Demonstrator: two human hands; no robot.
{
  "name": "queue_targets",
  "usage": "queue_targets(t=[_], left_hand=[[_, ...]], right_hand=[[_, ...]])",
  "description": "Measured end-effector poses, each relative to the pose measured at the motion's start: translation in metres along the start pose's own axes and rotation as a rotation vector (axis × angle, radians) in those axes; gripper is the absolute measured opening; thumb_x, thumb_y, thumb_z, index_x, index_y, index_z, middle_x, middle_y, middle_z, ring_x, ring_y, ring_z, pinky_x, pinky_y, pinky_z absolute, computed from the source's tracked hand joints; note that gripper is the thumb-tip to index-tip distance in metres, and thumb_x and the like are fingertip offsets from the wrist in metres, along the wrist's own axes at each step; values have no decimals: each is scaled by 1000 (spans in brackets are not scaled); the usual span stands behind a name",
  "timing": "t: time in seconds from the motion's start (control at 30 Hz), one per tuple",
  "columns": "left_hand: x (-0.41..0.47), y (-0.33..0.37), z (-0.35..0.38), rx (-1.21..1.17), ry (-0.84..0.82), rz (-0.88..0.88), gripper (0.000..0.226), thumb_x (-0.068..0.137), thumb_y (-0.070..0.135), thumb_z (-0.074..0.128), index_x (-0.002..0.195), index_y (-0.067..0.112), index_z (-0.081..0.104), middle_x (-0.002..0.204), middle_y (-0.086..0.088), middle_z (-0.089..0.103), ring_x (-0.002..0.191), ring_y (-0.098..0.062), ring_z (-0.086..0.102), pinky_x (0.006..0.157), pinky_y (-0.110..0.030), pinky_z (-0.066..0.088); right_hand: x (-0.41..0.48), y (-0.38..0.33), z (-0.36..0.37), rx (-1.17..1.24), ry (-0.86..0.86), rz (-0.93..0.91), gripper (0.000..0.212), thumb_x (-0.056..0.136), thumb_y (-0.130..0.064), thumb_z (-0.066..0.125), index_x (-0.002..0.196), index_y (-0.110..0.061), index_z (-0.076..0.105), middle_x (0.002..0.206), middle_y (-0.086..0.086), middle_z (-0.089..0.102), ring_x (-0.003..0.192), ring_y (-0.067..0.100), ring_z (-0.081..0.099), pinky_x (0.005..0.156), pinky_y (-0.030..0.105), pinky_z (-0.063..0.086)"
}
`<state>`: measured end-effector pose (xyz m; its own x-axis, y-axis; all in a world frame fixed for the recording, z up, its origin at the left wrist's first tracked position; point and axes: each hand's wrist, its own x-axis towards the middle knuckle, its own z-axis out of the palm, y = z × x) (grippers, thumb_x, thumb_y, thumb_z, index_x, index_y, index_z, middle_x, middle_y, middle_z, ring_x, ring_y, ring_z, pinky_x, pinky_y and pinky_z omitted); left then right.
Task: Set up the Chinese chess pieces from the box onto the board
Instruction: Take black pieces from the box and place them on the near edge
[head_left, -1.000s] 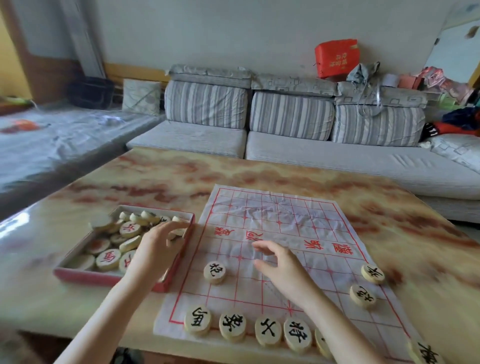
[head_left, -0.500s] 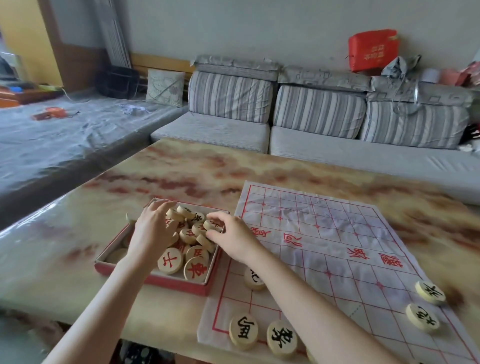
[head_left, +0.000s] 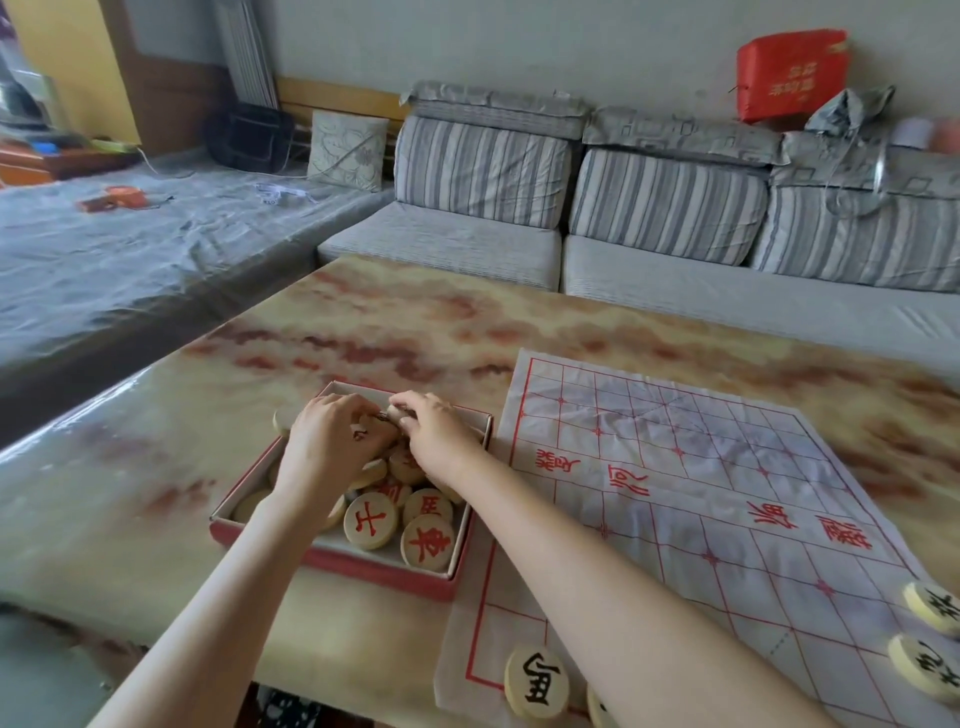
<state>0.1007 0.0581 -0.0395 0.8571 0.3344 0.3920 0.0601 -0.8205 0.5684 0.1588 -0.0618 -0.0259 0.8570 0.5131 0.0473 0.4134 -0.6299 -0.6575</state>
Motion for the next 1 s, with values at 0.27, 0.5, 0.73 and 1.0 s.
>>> queue_targets(t=[0.27, 0.5, 0.73, 1.0], left_hand=[[-10, 5, -4, -5, 16, 12, 38, 63, 23, 78, 98, 14, 63, 99, -5, 66, 102, -27, 55, 84, -37, 40], [-27, 22, -33, -165, 71, 28, 64, 58, 18, 85, 117, 15, 61, 109, -5, 54, 89, -18, 57, 78, -22, 44], [-49, 53, -29, -290, 0, 103, 57, 58, 18, 84, 112, 20, 64, 111, 1, 59, 94, -17, 61, 85, -27, 53], [-98, 84, -13, -404, -167, 95, 52, 59, 18, 84, 103, 34, 60, 99, 6, 67, 88, -5, 63, 79, -14, 51]], right_hand=[[-22, 8, -9, 148, 5, -101, 41, 85, -9, 63, 124, -14, 52, 116, 6, 47, 110, 19, 50, 92, 25, 39], [-62, 6, -39, 260, 196, -186, 50, 79, -12, 71, 126, -14, 52, 119, 5, 45, 105, 8, 48, 91, 7, 36], [-112, 34, -75, 254, 247, -124, 43, 81, -16, 69, 122, -11, 57, 123, 1, 45, 112, 9, 50, 101, 17, 39], [-185, 72, -114, 258, 196, 40, 36, 78, -22, 72, 111, -27, 58, 115, -6, 60, 104, 5, 58, 89, 15, 45]])
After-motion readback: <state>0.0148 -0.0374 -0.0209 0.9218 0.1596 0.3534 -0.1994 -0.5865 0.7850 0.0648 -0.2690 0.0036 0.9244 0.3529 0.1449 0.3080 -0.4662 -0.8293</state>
